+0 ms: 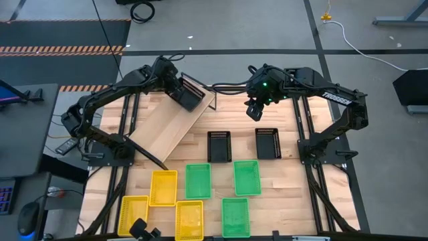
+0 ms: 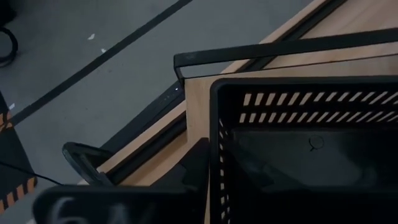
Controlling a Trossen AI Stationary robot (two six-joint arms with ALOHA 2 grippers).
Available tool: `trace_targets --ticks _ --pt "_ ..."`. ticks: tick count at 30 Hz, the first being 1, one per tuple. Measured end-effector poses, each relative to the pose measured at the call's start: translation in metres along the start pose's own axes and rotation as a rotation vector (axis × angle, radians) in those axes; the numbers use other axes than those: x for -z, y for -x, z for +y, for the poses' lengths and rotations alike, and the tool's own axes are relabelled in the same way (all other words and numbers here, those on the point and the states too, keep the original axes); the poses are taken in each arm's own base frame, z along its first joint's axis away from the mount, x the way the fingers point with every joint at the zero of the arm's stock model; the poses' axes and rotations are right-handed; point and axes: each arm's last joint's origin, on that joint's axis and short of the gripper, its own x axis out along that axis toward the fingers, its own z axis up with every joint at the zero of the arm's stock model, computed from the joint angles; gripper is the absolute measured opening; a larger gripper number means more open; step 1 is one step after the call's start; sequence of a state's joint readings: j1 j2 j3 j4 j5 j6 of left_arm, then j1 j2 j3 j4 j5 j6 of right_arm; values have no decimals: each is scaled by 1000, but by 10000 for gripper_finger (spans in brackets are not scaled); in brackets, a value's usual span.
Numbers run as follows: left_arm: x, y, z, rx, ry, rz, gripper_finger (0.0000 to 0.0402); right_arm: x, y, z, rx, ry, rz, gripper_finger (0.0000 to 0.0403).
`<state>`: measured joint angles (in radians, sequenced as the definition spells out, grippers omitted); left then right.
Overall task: Stack baskets on shelf by color
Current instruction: Put the top black bin on the shelf
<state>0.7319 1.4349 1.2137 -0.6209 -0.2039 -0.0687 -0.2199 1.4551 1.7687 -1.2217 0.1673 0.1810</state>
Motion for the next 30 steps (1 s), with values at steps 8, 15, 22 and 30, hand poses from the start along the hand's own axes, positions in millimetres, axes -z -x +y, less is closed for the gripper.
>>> trace_targets --ticks 8,15,22,30 --pt "0 0 0 0 51 4 35 0 0 -1 18 0 -4 164" --pt "1 0 0 -1 97 13 34 0 0 -1 19 0 -4 164" --pt "1 0 0 -1 122 13 32 0 0 -1 18 0 -4 164" --pt "1 0 0 5 123 14 49 0 0 0 18 0 -3 164"
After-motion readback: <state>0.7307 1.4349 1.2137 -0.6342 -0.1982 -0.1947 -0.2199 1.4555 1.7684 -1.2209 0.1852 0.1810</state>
